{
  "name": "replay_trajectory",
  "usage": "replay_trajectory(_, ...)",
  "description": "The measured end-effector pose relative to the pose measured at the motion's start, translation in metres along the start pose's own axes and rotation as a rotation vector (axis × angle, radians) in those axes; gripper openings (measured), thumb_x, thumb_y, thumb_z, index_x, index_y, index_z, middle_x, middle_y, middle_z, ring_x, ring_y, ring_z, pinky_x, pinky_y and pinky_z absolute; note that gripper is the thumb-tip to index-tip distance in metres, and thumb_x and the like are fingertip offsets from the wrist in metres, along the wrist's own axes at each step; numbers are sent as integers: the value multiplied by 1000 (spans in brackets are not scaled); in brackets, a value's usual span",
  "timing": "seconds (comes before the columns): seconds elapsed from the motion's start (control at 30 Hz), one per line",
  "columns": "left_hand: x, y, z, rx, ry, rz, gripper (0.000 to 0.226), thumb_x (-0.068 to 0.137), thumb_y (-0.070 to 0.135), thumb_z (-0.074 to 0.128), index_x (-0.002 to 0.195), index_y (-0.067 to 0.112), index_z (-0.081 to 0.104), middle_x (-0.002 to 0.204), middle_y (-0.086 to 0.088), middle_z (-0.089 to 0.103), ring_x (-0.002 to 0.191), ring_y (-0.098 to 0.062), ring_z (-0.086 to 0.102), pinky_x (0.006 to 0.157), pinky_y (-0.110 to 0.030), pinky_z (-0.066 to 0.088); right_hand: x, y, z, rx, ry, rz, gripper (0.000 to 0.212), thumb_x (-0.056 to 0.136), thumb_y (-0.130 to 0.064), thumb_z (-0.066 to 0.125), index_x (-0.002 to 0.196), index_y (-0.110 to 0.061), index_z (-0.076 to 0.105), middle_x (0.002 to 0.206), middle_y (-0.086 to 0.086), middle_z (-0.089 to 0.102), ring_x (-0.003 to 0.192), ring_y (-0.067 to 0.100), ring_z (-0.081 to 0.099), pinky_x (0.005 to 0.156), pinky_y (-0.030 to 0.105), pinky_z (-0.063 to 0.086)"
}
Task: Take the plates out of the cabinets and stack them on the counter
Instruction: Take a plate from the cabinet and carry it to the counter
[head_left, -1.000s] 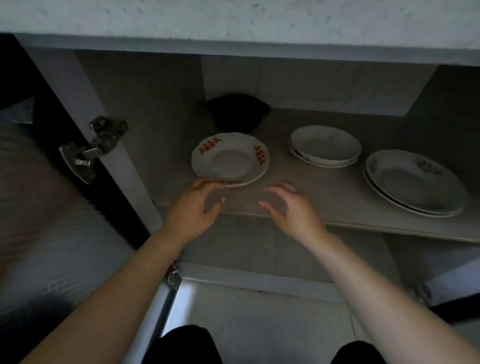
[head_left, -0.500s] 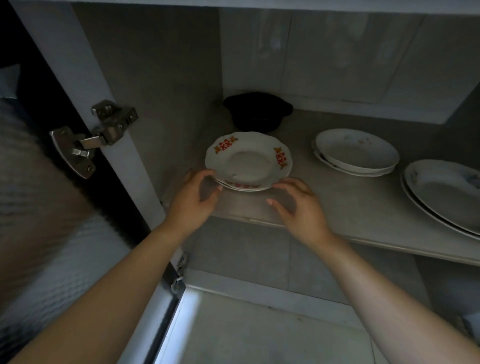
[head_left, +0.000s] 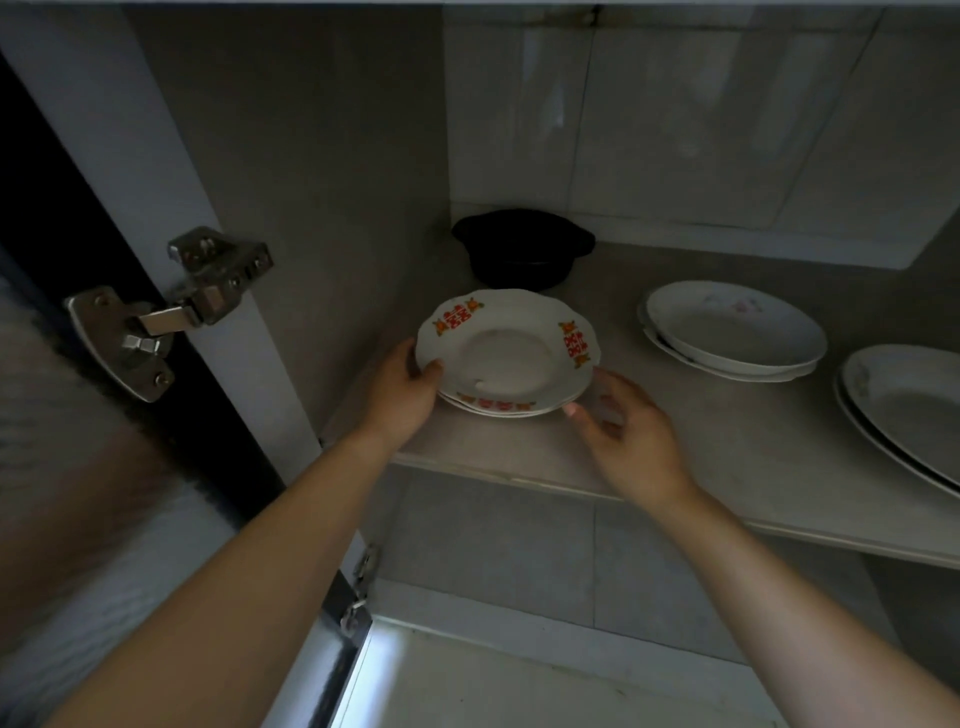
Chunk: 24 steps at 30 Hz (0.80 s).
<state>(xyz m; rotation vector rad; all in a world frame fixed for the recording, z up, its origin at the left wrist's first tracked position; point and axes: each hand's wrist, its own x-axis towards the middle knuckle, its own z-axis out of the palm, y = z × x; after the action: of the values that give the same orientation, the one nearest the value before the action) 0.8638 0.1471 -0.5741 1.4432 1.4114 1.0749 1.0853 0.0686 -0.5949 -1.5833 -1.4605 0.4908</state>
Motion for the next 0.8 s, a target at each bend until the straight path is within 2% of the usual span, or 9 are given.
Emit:
replay_trajectory(0.1, 5, -4, 1, -58, -11, -42, 29, 86, 1, 54, 111, 14, 59, 115, -9, 63, 110, -28, 59, 97, -50, 47, -1, -2, -1, 23, -7, 6, 51, 83, -34, 66, 128, -17, 53, 128, 4, 55, 112, 19, 56, 92, 41, 50)
replay_trajectory(0.17, 6, -4, 2, -94, 5, -69, 32, 81, -4, 56, 98, 23, 61, 109, -7, 64, 108, -30, 60, 95, -52, 48, -2, -3, -1, 34, 1, 11, 49, 82, -33, 66, 127, -17, 53, 127, 4, 56, 111, 20, 57, 91, 41, 51)
replay_trajectory(0.23, 4, -3, 3, -128, 14, -89, 34, 75, -2, 59, 93, 27, 63, 106, -7, 65, 106, -28, 61, 95, -52, 48, -4, -5, -3, 52, 1, 27, 49, 83, -31, 66, 128, -17, 53, 127, 3, 55, 109, 19, 57, 89, 37, 52)
replay_trajectory(0.33, -6, 0, 5, -141, 22, -85, 35, 76, -5, 59, 103, 17, 65, 104, -7, 66, 104, -26, 62, 94, -49, 50, -9, -9, -6, 85, -10, 52, 49, 84, -28, 66, 130, -17, 51, 129, 0, 51, 107, 16, 55, 84, 27, 49)
replay_trajectory(0.57, -34, 2, -1, -132, 64, -103, 38, 76, -9, 59, 109, 9, 63, 105, -10, 67, 102, -26, 63, 94, -49, 50, -24, -20, -22, 57, -32, 102, 53, 85, -27, 65, 133, -14, 47, 133, 3, 50, 102, 9, 52, 80, 19, 43)
replay_trajectory(0.7, -59, 7, -7, -90, 55, -79, 38, 79, -9, 59, 113, 10, 61, 105, -5, 65, 98, -19, 61, 91, -38, 50, -17, -24, -26, -37, -12, 118, 53, 86, -30, 63, 133, -11, 47, 133, 8, 52, 101, 16, 58, 82, 22, 44)
replay_trajectory(0.8, -74, 4, -13, -159, 46, -109, 38, 79, -12, 59, 108, 13, 61, 104, -5, 65, 101, -22, 61, 92, -43, 50, -8, -28, -22, -53, -7, 151, 55, 83, -34, 65, 132, -13, 49, 131, 8, 53, 105, 22, 60, 90, 28, 47)
